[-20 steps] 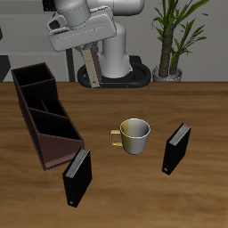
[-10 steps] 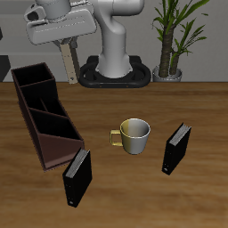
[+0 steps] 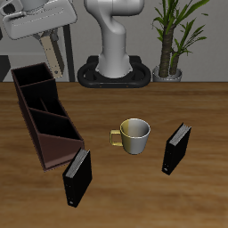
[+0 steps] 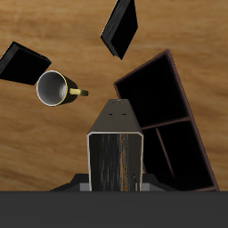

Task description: Place the yellow book into the right desk caddy's back compartment

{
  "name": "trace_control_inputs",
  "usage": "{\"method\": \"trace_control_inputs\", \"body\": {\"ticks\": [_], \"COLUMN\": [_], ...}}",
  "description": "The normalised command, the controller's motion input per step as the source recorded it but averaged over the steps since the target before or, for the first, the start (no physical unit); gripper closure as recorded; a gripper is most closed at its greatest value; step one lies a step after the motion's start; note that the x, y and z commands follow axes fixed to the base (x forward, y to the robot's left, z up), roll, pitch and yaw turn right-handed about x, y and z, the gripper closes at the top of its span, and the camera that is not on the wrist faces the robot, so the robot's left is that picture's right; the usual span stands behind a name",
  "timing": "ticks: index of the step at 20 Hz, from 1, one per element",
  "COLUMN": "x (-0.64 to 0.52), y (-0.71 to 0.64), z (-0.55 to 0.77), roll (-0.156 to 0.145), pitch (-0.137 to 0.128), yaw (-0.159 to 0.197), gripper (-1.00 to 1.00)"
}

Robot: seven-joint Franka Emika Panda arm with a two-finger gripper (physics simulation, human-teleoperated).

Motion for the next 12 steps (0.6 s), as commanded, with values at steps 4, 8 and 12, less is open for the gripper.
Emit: {"method": "trace_control_inputs", "body": {"ticks": [4, 8, 12], "x": [0.19, 0.16, -0.01], "y": [-0.41, -0.33, -0.12], "z": [0.09, -0.07, -0.14], "roll": [-0.032, -0.104, -0.011], "pitch": [0.006, -0.021, 0.005], "yaw": [-0.044, -0.070, -0.008], "gripper": [1.00, 1.00, 1.00]}}
